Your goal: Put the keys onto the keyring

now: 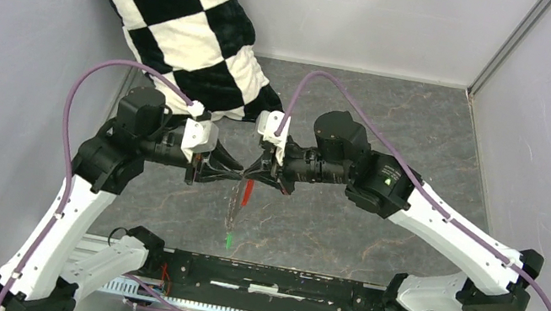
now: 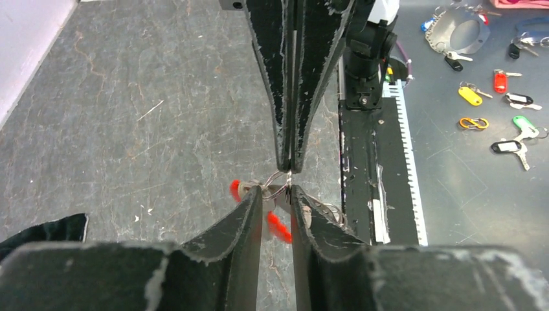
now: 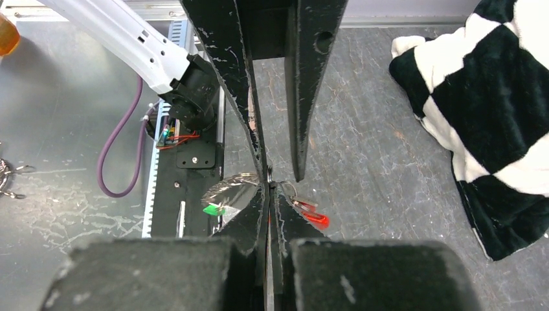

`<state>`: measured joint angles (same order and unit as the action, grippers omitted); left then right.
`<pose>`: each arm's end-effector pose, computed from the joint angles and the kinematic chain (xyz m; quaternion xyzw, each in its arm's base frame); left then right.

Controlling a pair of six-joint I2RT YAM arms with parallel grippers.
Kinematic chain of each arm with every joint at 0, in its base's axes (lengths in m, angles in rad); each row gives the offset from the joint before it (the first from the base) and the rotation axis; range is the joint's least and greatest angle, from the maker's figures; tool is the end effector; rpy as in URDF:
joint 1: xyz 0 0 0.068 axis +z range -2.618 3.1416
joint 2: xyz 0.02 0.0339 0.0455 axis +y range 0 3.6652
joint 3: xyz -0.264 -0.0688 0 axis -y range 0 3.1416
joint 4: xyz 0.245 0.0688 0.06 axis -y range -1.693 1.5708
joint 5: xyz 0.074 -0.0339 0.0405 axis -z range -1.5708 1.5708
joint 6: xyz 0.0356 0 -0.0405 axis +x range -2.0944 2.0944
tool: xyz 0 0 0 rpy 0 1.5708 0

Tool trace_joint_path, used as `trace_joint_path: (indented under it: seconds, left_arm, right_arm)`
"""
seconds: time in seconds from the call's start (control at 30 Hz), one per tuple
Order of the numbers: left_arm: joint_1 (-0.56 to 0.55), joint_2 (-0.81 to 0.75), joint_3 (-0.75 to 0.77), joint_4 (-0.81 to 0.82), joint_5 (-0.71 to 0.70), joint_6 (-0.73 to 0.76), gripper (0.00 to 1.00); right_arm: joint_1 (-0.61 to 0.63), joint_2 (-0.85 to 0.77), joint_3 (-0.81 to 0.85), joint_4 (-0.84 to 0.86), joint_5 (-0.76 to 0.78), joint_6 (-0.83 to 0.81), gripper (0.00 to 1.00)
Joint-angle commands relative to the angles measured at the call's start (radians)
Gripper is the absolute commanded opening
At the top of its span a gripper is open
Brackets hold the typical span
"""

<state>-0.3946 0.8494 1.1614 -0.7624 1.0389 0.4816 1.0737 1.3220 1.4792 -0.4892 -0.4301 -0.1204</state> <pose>0.1205 -0.0834 0.4040 0.5508 0.5541 -0.4001 0.4791 0.1244 0.2603 0.4323 -0.5497 0.5882 0.4146 0.4242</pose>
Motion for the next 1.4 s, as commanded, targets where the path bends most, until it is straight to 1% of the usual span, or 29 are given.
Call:
trace_joint_path:
  seconds: [0.0, 0.27, 0.37, 0.43, 0.53, 0.57, 0.73, 0.77, 0.8, 0.83, 0.9, 0.93, 0.97, 1.03, 1.13, 1.23, 1.37]
  left_arm:
    - [-0.001, -0.015, 0.043, -0.008, 0.046, 0.018, 0.27]
    - [-0.001, -0.021, 0.054, -0.075, 0.062, 0.065, 0.28]
    - [-0.001, -0.018, 0.054, -0.080, 0.060, 0.073, 0.24]
    - [-0.001, -0.018, 0.054, -0.079, 0.062, 0.077, 0.19]
    - [-0.001, -0.017, 0.052, -0.080, 0.057, 0.090, 0.05]
    - [-0.001, -0.016, 0.053, -0.081, 0.055, 0.094, 0.02]
    - [-0.001, -0.019, 0.055, -0.084, 0.080, 0.109, 0.02]
    - [-0.001, -0.022, 0.053, -0.078, 0.087, 0.105, 0.02]
    - [-0.001, -0.026, 0.048, -0.058, 0.095, 0.080, 0.02]
    - [0.000, -0.033, 0.038, -0.024, 0.098, 0.050, 0.02]
    - [-0.001, -0.063, 0.000, 0.070, 0.121, -0.062, 0.02]
    - [-0.001, -0.086, -0.033, 0.152, 0.128, -0.142, 0.02]
    - [-0.001, -0.120, -0.084, 0.288, 0.132, -0.247, 0.02]
    - [-0.001, -0.169, -0.161, 0.491, 0.131, -0.431, 0.02]
    - [-0.001, -0.206, -0.228, 0.712, 0.108, -0.648, 0.02]
    - [-0.001, -0.204, -0.245, 0.824, 0.092, -0.768, 0.02]
    - [-0.001, -0.201, -0.243, 0.895, 0.057, -0.840, 0.02]
  right_arm:
    - [0.014, 0.016, 0.081, -0.017, 0.022, -0.028, 0.00]
    - [0.033, 0.060, 0.151, -0.079, 0.045, -0.048, 0.00]
    - [0.040, 0.074, 0.172, -0.095, 0.049, -0.053, 0.00]
    - [0.042, 0.080, 0.181, -0.101, 0.048, -0.054, 0.00]
    - [0.050, 0.087, 0.188, -0.102, 0.047, -0.056, 0.00]
    - [0.050, 0.091, 0.191, -0.104, 0.046, -0.056, 0.00]
    - [0.052, 0.089, 0.179, -0.095, 0.031, -0.052, 0.00]
    - [0.052, 0.080, 0.167, -0.083, 0.030, -0.042, 0.05]
    - [0.051, 0.062, 0.144, -0.059, 0.040, -0.034, 0.16]
    - [0.051, 0.031, 0.119, -0.031, 0.064, -0.023, 0.20]
    - [0.044, -0.044, 0.031, 0.066, 0.093, -0.001, 0.22]
    - [0.040, -0.083, -0.031, 0.130, 0.105, 0.017, 0.23]
    - [0.036, -0.130, -0.087, 0.200, 0.117, 0.036, 0.23]
    - [0.028, -0.192, -0.197, 0.305, 0.135, 0.068, 0.23]
    - [0.022, -0.250, -0.287, 0.399, 0.144, 0.095, 0.24]
    - [0.022, -0.293, -0.366, 0.514, 0.133, 0.119, 0.24]
    - [0.022, -0.292, -0.390, 0.588, 0.102, 0.149, 0.24]
